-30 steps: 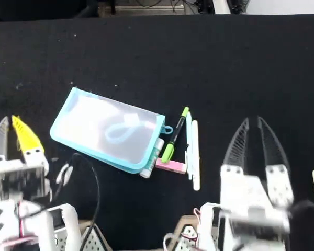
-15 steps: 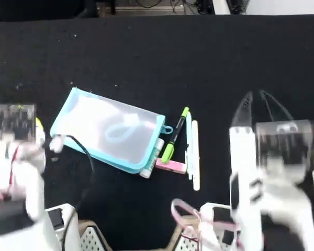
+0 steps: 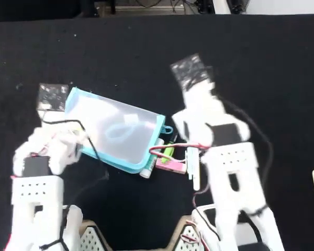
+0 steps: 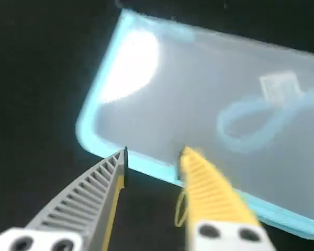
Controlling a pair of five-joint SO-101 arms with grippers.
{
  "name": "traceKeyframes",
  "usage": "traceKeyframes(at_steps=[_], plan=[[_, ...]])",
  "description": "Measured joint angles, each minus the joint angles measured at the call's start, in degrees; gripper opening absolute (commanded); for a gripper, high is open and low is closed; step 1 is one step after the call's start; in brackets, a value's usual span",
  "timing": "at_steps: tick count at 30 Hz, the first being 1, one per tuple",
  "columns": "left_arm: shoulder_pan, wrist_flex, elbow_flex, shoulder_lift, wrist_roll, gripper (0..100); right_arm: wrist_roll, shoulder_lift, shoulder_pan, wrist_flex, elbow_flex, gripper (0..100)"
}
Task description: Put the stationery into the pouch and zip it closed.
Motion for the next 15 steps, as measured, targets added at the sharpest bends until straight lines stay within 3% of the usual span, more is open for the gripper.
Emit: traceKeyframes(at_steps=[5, 9, 15], plan=[[1.5, -11.5, 11.9, -1.7, 3.3, 22, -4.5, 4.0, -3.3, -11.7, 7.9, 5.7], [1.6, -14.3, 16.4, -4.0, 3.7, 22, -6.1, 10.3, -4.0, -13.4, 7.6, 5.9], [1.8, -14.9, 20.2, -8.4, 3.8, 22, -6.2, 25.1, -4.3, -13.5, 0.9, 20.7]])
